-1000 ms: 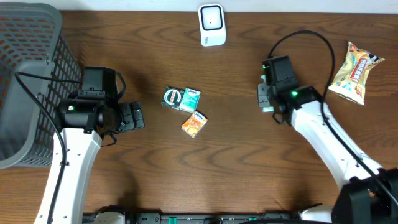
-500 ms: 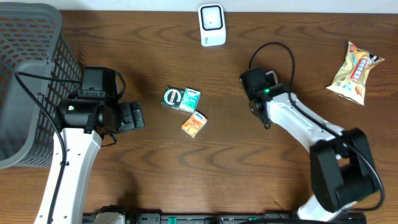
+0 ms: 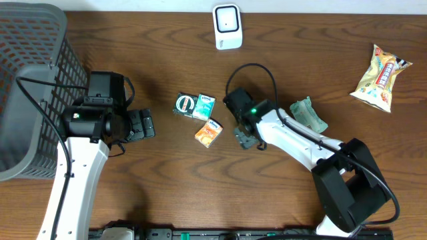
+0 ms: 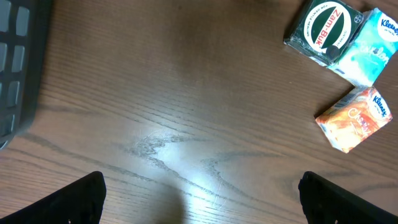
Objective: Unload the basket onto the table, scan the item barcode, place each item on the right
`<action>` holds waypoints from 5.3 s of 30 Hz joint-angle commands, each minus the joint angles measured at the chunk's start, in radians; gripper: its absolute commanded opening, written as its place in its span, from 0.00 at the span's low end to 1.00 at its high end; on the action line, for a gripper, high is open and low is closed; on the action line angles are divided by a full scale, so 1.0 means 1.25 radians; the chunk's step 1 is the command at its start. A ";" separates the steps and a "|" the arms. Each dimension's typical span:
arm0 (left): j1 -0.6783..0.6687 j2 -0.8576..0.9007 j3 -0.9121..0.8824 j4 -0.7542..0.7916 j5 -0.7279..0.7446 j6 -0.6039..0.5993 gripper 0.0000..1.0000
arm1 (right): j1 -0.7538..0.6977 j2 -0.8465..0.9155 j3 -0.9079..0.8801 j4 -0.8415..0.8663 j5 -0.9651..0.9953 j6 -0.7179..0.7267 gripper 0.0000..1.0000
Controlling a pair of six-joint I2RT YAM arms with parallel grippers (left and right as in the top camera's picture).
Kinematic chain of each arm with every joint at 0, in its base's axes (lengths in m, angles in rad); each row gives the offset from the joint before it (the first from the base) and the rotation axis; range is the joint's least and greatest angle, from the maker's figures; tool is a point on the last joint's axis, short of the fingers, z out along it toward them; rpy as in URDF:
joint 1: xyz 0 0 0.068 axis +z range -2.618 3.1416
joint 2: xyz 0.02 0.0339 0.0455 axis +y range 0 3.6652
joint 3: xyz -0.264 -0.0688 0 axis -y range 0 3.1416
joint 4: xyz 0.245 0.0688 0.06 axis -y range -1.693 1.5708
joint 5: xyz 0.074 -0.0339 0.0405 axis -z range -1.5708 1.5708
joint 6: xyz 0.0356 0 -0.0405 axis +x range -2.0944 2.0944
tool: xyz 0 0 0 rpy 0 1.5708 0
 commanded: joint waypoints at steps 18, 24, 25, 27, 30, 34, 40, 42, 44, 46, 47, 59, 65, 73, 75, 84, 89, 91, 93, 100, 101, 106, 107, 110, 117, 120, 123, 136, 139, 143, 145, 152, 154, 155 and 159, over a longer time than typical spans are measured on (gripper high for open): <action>-0.002 0.003 -0.004 -0.002 -0.004 -0.010 0.98 | -0.274 0.016 0.140 -0.120 0.070 -0.156 0.88; -0.002 0.003 -0.004 -0.002 -0.004 -0.010 0.98 | -0.314 0.018 0.057 -0.052 0.049 -0.218 0.91; -0.002 0.003 -0.004 -0.002 -0.004 -0.010 0.98 | -0.320 0.018 0.042 -0.032 0.049 -0.218 0.89; -0.002 0.003 -0.004 -0.002 -0.004 -0.010 0.98 | -0.329 0.018 0.012 0.001 0.048 -0.217 0.79; -0.002 0.003 -0.004 -0.002 -0.004 -0.010 0.98 | -0.339 0.018 -0.031 0.045 0.045 -0.199 0.59; -0.002 0.003 -0.004 -0.002 -0.004 -0.010 0.98 | -0.348 0.018 -0.051 0.057 -0.067 -0.181 0.37; -0.002 0.003 -0.004 -0.002 -0.004 -0.010 0.97 | -0.333 0.018 -0.027 0.080 -0.380 -0.120 0.27; -0.002 0.003 -0.004 -0.002 -0.004 -0.010 0.98 | -0.320 0.018 -0.017 0.107 -0.493 -0.079 0.25; -0.002 0.003 -0.004 -0.002 -0.004 -0.010 0.98 | -0.305 0.018 -0.014 0.154 -0.590 -0.025 0.25; -0.002 0.003 -0.004 -0.002 -0.004 -0.010 0.98 | -0.289 0.018 -0.014 0.209 -0.657 0.044 0.27; -0.002 0.003 -0.004 -0.002 -0.004 -0.010 0.98 | -0.280 0.018 -0.014 0.239 -0.673 0.081 0.27; -0.002 0.003 -0.004 -0.002 -0.004 -0.010 0.98 | -0.273 0.016 0.143 0.046 -0.335 -0.021 0.40; -0.002 0.003 -0.004 -0.002 -0.004 -0.010 0.98 | -0.273 0.016 0.267 -0.145 0.063 -0.109 0.77; -0.002 0.003 -0.004 -0.002 -0.004 -0.010 0.98 | -0.329 0.018 0.139 -0.107 0.072 -0.233 0.98; -0.002 0.003 -0.004 -0.002 -0.004 -0.010 0.98 | -0.354 0.018 0.091 -0.066 0.065 -0.233 0.98; -0.002 0.003 -0.004 -0.002 -0.004 -0.010 0.98 | -0.408 0.019 0.004 0.011 -0.262 -0.232 0.82; -0.002 0.003 -0.004 -0.002 -0.004 -0.010 0.98 | -0.373 0.018 0.004 0.033 -0.460 -0.182 0.80; -0.002 0.003 -0.004 -0.002 -0.004 -0.010 0.98 | -0.352 0.018 0.005 0.057 -0.515 -0.143 0.77; -0.002 0.003 -0.004 -0.002 -0.004 -0.010 0.98 | -0.329 0.018 0.007 0.092 -0.560 -0.081 0.76; -0.002 0.003 -0.004 -0.002 -0.004 -0.010 0.98 | -0.292 0.018 0.065 0.113 -0.557 -0.005 0.77; -0.002 0.003 -0.004 -0.002 -0.004 -0.010 0.98 | -0.292 0.018 0.079 0.092 -0.524 -0.005 0.77; -0.002 0.003 -0.004 -0.002 -0.004 -0.010 0.98 | -0.292 0.018 0.149 -0.058 -0.405 -0.005 0.75; -0.002 0.003 -0.004 -0.002 -0.004 -0.010 0.98 | -0.292 0.018 0.158 -0.086 -0.398 -0.005 0.73; -0.002 0.003 -0.004 -0.002 -0.004 -0.010 0.98 | -0.291 0.018 0.168 -0.152 -0.379 0.005 0.69; -0.002 0.003 -0.004 -0.002 -0.004 -0.010 0.98 | -0.293 0.015 0.168 -0.178 -0.550 0.092 0.78; -0.002 0.003 -0.004 -0.002 -0.004 -0.010 0.98 | -0.298 0.015 0.168 -0.160 -0.696 0.092 0.76; -0.002 0.003 -0.004 -0.002 -0.004 -0.010 0.98 | -0.297 0.015 0.168 -0.180 -0.715 0.099 0.66; -0.002 0.003 -0.004 -0.002 -0.004 -0.010 0.98 | -0.297 0.015 0.166 -0.437 -0.222 0.277 0.24; -0.002 0.003 -0.004 -0.002 -0.004 -0.010 0.98 | -0.297 0.015 0.161 -0.442 -0.202 0.278 0.13; -0.002 0.003 -0.004 -0.002 -0.004 -0.010 0.98 | -0.298 0.015 0.125 -0.407 -0.143 0.317 0.04; -0.002 0.003 -0.004 -0.002 -0.004 -0.010 0.98 | -0.301 0.015 0.099 -0.386 -0.112 0.343 0.04; -0.002 0.003 -0.004 -0.002 -0.004 -0.010 0.98 | -0.342 0.015 0.014 -0.258 -0.117 0.349 0.01; -0.002 0.003 -0.004 -0.002 -0.004 -0.010 0.98 | -0.355 0.015 -0.007 -0.209 -0.122 0.349 0.01; -0.002 0.003 -0.004 -0.002 -0.004 -0.010 0.98 | -0.361 0.015 -0.013 -0.188 -0.125 0.349 0.01; -0.002 0.003 -0.004 -0.002 -0.004 -0.010 0.98 | -0.373 0.016 -0.023 -0.121 -0.182 0.348 0.01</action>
